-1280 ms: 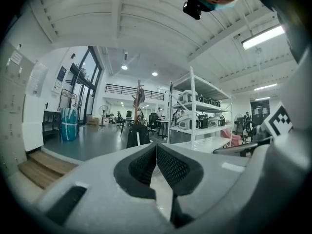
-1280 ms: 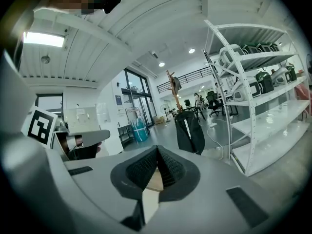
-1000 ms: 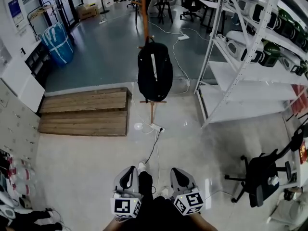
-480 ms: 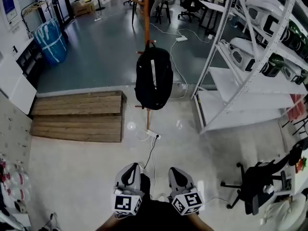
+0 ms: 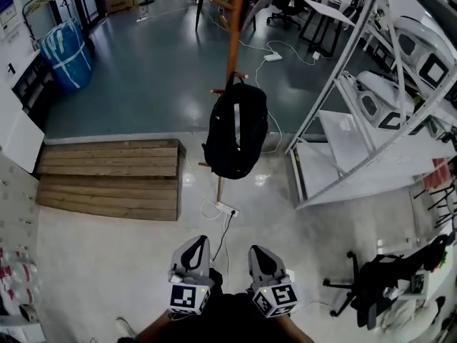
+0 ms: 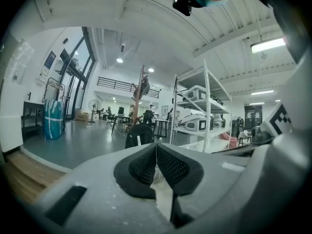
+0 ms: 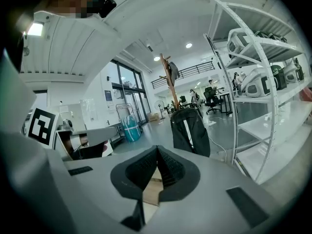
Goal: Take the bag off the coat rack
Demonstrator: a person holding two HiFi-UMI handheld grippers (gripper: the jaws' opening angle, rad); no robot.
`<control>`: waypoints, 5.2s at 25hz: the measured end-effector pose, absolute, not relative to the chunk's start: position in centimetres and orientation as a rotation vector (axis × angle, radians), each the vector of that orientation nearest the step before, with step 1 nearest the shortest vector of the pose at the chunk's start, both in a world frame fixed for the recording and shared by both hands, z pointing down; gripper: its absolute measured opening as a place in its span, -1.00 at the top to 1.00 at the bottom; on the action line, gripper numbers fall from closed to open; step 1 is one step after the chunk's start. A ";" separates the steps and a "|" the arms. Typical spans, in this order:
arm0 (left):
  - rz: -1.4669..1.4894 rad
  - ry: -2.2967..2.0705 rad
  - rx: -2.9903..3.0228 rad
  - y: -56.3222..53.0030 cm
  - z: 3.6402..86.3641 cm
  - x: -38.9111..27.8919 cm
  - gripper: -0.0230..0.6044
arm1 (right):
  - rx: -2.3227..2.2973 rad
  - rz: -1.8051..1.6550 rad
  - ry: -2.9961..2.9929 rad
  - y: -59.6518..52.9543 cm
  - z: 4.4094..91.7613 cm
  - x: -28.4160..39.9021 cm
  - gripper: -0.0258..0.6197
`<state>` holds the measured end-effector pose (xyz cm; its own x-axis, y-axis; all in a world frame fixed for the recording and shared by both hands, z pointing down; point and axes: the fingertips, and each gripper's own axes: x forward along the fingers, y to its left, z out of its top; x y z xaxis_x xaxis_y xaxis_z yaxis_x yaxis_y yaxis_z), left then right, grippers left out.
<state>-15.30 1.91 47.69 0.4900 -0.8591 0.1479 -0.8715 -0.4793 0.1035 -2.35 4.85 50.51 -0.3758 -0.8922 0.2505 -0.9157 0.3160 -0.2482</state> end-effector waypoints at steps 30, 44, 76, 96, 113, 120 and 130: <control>0.116 -1.832 2.278 -25.1 51.4 -9.4 0.87 | 1.330 0.464 -2.644 -27.9 52.4 5.3 0.88; 0.178 -1.828 2.269 -34.8 54.2 -6.5 0.85 | 1.300 0.491 -2.623 -39.5 55.0 10.8 0.87; 0.349 -1.798 2.207 -47.3 58.8 -9.2 0.18 | 1.112 0.395 -2.609 -53.7 57.8 10.0 0.23; 0.328 -1.785 2.193 -47.0 58.8 -9.2 0.59 | 1.236 0.383 -2.584 -54.2 57.7 10.5 0.50; 0.242 -1.725 2.272 -44.8 53.6 -8.6 0.62 | 1.325 0.387 -2.616 -51.0 53.4 11.0 0.61; 0.215 -1.661 2.335 -42.6 52.2 -8.3 0.62 | 1.409 0.363 -2.597 -47.9 51.5 11.5 0.62; 0.187 -1.559 2.421 -38.2 51.1 -7.2 0.62 | 1.513 0.373 -2.544 -41.5 50.4 12.9 0.62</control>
